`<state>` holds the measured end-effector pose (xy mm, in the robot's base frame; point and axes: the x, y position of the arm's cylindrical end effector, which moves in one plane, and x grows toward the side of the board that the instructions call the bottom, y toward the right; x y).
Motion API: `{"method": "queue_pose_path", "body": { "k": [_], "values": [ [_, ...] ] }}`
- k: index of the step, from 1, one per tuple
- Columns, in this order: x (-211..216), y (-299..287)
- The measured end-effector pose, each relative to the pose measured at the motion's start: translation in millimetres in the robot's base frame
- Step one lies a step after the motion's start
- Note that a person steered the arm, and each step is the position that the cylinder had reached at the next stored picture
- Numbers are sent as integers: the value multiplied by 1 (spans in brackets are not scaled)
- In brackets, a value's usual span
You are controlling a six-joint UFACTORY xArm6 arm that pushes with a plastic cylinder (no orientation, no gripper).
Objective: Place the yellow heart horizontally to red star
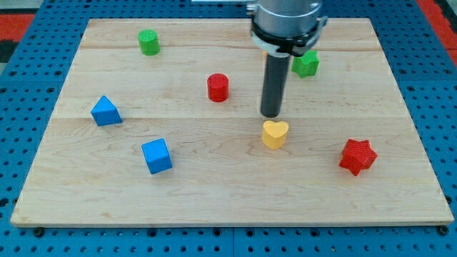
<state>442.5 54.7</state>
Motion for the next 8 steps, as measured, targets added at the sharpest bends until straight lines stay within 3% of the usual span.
{"method": "queue_pose_path", "body": {
  "k": [1, 5, 6, 7, 8],
  "values": [
    [38, 4],
    [48, 29],
    [32, -2],
    [16, -89],
    [33, -199]
  ]
}}
